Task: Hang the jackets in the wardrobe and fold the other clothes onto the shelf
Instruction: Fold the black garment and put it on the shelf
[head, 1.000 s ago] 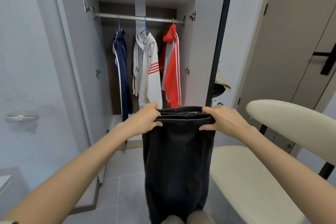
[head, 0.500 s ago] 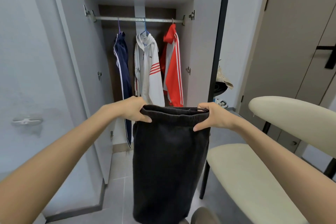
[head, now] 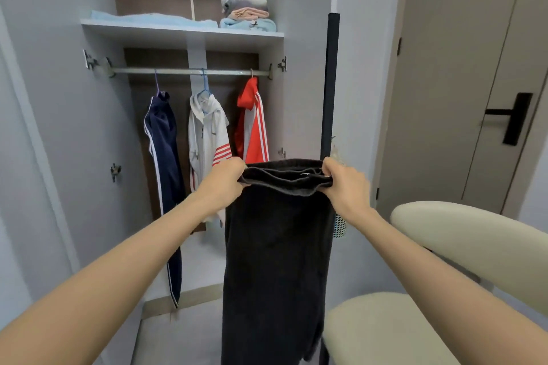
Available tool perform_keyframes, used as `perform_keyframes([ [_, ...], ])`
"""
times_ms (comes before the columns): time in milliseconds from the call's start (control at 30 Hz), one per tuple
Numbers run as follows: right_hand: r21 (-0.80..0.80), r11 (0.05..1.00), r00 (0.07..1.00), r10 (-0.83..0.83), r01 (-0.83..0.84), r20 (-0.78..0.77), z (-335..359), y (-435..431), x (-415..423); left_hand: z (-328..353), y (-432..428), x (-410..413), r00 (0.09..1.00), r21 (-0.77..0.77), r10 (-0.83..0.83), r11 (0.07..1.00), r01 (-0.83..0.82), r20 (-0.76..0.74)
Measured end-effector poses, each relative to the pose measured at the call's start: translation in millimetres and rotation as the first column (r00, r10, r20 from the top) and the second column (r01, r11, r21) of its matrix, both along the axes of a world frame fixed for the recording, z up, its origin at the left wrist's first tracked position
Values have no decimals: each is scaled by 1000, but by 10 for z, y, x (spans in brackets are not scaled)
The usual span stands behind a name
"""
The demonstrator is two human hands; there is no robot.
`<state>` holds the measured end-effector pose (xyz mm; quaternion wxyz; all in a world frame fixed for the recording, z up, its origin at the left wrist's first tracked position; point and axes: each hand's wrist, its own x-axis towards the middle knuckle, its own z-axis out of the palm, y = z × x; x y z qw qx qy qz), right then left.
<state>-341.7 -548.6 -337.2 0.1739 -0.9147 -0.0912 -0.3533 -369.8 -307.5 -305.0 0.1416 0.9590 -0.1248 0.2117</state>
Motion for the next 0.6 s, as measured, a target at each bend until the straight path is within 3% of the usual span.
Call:
perform_keyframes([
  [67, 64, 996, 996, -63, 59, 61, 165, -187, 89, 128, -205, 157, 994, 6, -60, 998, 60, 95],
  [167, 219, 975, 988, -54, 20, 147, 258, -502, 83, 189, -570, 248, 970, -15, -128, 991, 134, 205],
  [267, 345, 938, 985, -86, 30, 149, 146, -882, -49, 20, -956, 168, 941, -76, -213, 968, 241, 264],
  [467, 437, 894, 993, -56, 96, -103, -849, -1754, -552, -968, -1730, -151, 918, -104, -387, 913, 394, 84],
  [600, 371, 879, 907, -143, 300, -395, -1763, -2325, -1094, -1861, -2291, -557, 889, -154, -443, 892, 425, -117],
])
